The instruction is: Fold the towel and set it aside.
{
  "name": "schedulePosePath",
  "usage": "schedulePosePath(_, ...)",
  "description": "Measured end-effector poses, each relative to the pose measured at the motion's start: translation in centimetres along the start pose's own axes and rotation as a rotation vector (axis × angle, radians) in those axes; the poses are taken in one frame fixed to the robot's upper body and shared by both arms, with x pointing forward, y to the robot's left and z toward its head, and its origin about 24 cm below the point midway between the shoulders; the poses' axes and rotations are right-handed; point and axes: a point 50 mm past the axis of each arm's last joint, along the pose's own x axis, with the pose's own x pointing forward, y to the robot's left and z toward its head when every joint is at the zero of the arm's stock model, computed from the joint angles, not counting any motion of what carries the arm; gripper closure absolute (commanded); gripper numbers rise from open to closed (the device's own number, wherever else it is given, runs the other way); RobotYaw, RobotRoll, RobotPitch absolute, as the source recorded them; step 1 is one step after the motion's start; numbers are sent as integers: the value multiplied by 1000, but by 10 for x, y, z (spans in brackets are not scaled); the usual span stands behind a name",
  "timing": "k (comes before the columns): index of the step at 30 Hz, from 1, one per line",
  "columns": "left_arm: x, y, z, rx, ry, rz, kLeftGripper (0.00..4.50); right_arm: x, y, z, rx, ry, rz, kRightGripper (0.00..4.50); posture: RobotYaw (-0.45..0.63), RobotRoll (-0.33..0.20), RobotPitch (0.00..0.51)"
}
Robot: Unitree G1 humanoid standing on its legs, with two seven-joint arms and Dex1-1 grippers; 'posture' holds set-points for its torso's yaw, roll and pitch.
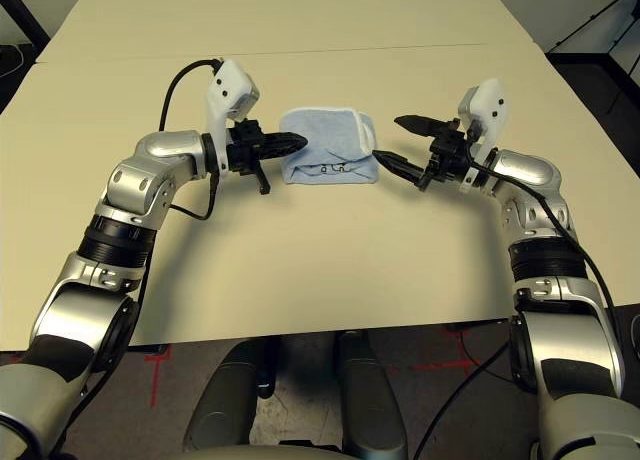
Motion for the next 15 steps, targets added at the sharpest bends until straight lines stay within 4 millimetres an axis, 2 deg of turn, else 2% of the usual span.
schedulePosePath(5, -4, 1, -9, -34, 6, 23, 4491, 2, -1, 0, 26, 5, 5, 0, 88, 0, 230)
schedulePosePath(7, -6, 2, -11, -43, 3, 29, 4500, 3, -2, 1, 33, 5, 21, 396, 90, 0, 227)
schedulePosePath(10, -7, 1, -15, -56, 8, 32, 4500, 4, -2, 2, 33, 2, 36, 1280, 92, 0, 226)
schedulePosePath(15, -7, 1, -12, -51, 0, 31, 4500, 4, -3, 2, 28, -2, 45, 3215, 90, 0, 226)
